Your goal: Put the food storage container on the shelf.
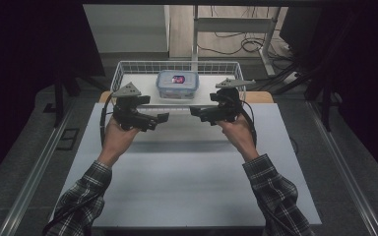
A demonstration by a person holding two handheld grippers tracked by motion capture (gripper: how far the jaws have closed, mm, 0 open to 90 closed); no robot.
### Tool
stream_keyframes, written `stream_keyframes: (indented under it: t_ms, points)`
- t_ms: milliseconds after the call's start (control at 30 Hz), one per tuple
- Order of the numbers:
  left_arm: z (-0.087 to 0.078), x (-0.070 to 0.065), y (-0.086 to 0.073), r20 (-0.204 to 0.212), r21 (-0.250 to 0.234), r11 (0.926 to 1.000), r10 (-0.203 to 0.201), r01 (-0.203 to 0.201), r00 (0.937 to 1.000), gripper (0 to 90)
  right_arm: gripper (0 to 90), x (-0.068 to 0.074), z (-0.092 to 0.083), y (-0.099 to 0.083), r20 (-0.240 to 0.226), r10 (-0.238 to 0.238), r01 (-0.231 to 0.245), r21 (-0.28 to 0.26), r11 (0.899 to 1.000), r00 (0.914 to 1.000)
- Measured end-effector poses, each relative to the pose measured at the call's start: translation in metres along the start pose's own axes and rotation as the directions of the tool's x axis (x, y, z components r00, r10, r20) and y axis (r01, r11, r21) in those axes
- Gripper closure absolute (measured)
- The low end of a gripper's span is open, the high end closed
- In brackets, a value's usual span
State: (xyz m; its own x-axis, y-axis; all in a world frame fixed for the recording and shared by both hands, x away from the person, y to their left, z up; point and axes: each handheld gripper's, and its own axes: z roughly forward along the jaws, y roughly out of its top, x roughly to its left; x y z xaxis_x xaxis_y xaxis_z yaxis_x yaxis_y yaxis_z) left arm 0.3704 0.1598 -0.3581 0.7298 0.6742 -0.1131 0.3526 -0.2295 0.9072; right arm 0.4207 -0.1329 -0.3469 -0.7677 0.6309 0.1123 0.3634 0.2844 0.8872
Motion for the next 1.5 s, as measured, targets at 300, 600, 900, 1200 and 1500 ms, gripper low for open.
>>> stream_keyframes:
  t_ms: [300,600,900,1200,1500]
  points:
    - [0.001,-0.013,-0.014,0.079,-0.006,0.9999,0.016,-0.016,0.9968,2.5,3.0,0.008,-0.005,-0.010,-0.033,-0.006,0.006,-0.004,1.000,0.9994]
    - [0.000,-0.018,-0.034,0.082,-0.005,1.0000,0.004,-0.003,0.9967,3.5,2.4,0.018,-0.008,-0.024,-0.036,-0.045,0.045,-0.004,0.999,0.9983]
    - [-0.002,-0.024,-0.058,0.072,-0.007,1.0000,0.000,0.000,0.9974,2.9,1.1,0.031,-0.008,-0.040,-0.031,-0.085,0.085,0.003,0.996,0.9959]
    - [0.003,-0.028,-0.077,0.060,-0.005,0.9999,-0.009,0.010,0.9982,2.7,0.0,0.037,-0.008,-0.060,-0.028,-0.089,0.088,-0.016,0.996,0.9957]
    - [0.009,-0.042,-0.085,0.065,0.012,0.9998,0.013,-0.013,0.9978,2.7,0.0,0.045,-0.007,-0.071,-0.026,-0.108,0.108,0.009,0.994,0.9939]
